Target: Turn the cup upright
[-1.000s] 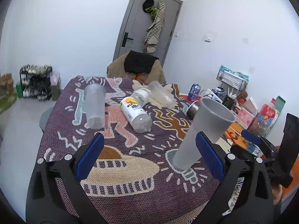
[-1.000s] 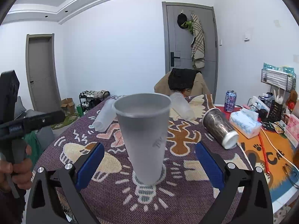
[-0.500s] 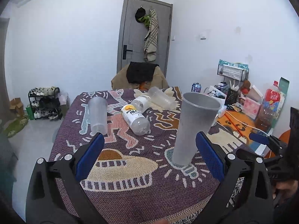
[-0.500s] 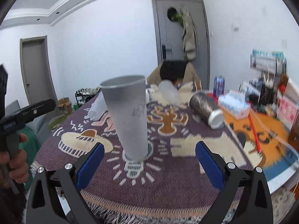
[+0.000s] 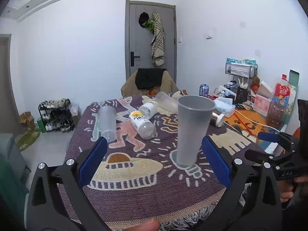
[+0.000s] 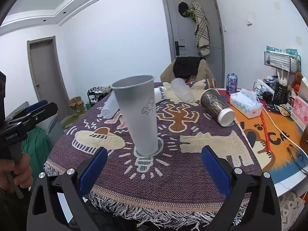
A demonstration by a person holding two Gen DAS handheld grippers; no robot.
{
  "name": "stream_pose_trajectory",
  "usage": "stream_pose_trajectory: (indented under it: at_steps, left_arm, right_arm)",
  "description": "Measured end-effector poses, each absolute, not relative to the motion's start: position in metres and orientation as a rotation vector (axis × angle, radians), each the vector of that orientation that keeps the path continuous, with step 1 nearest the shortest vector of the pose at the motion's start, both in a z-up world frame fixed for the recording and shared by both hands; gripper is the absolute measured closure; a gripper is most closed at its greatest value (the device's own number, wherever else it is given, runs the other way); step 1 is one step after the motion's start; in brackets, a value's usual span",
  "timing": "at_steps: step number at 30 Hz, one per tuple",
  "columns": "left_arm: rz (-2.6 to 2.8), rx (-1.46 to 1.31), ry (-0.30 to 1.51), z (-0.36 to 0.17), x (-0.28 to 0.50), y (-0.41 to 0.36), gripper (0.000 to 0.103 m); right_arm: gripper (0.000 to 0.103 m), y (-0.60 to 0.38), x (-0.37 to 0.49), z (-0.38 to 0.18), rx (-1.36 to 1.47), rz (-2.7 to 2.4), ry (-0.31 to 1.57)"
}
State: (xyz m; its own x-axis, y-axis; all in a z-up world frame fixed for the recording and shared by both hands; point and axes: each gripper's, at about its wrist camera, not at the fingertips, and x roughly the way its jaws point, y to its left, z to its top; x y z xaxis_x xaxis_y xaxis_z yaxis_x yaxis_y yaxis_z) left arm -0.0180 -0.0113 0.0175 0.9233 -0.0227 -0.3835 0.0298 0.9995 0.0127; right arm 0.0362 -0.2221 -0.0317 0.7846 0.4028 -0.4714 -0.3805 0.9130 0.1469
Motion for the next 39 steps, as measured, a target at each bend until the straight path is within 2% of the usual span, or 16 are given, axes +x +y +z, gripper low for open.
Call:
stream_pose_trajectory:
  at_steps: [39]
  left_arm:
    - [0.011,0.013,0.418,0.017,-0.020,-0.009,0.006]
  right_arm:
    - [0.008,-0.216,0.035,-0.032,0.034,0.403,0.500]
